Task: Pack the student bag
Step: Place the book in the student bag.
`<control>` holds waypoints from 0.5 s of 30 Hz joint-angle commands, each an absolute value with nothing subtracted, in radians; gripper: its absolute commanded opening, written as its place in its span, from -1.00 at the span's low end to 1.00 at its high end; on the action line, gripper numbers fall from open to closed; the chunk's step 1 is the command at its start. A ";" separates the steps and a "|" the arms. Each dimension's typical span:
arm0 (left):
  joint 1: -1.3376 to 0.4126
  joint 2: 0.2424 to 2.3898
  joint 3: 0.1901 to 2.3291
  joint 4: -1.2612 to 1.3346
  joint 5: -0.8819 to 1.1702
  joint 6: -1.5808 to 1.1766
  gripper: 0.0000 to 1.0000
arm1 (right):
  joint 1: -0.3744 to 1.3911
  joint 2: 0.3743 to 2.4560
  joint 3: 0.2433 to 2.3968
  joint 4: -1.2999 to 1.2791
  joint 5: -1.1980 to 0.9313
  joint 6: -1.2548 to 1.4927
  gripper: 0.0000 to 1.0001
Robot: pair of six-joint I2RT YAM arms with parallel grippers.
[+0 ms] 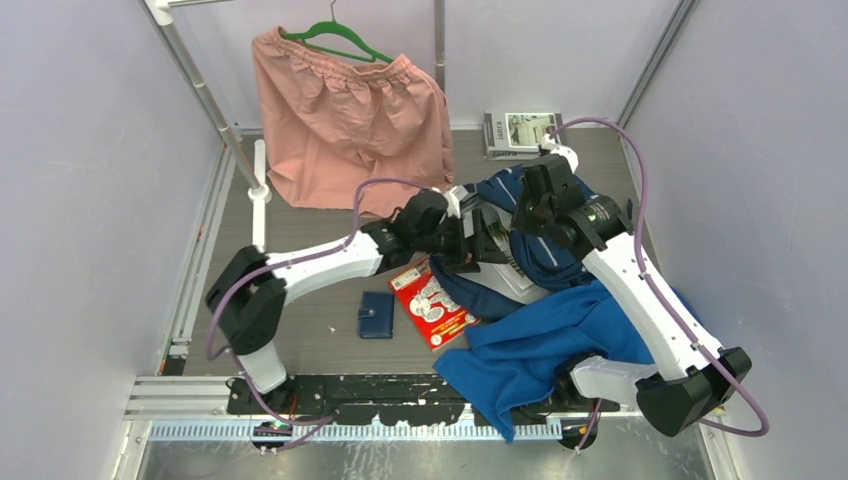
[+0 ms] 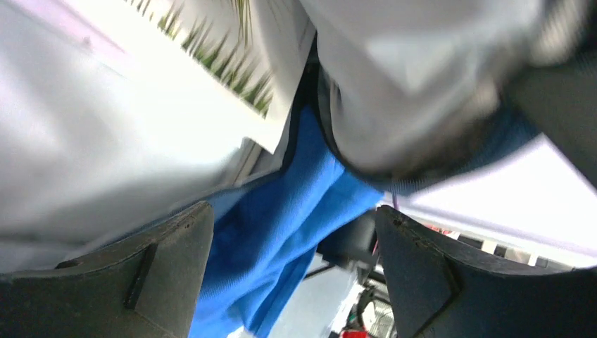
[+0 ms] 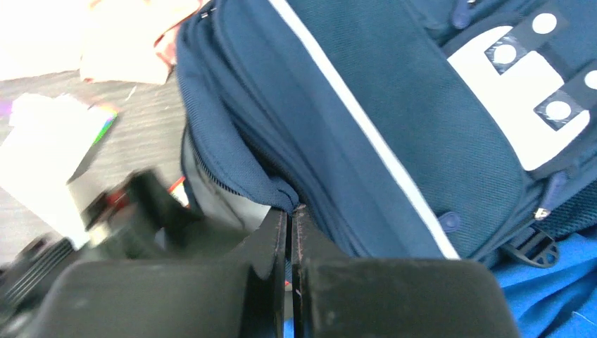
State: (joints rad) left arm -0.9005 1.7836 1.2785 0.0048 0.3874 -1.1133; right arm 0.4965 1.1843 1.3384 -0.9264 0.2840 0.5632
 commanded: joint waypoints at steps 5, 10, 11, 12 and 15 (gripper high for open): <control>-0.871 1.475 1.103 -0.234 0.362 -0.957 0.71 | 0.321 1.159 1.280 -0.940 0.357 0.519 -0.98; -0.735 1.335 0.967 -0.250 0.380 -0.947 0.72 | 0.288 1.147 1.220 -0.954 0.369 0.507 -0.98; -0.713 1.315 0.956 -0.258 0.380 -0.942 0.71 | 0.289 1.139 1.208 -0.956 0.337 0.508 -0.98; -0.693 1.298 0.951 -0.267 0.380 -0.934 0.72 | 0.289 1.132 1.193 -0.962 0.312 0.511 -0.98; -0.668 1.280 0.962 -0.315 0.364 -0.890 0.72 | 0.288 1.108 1.133 -0.976 0.275 0.539 -0.98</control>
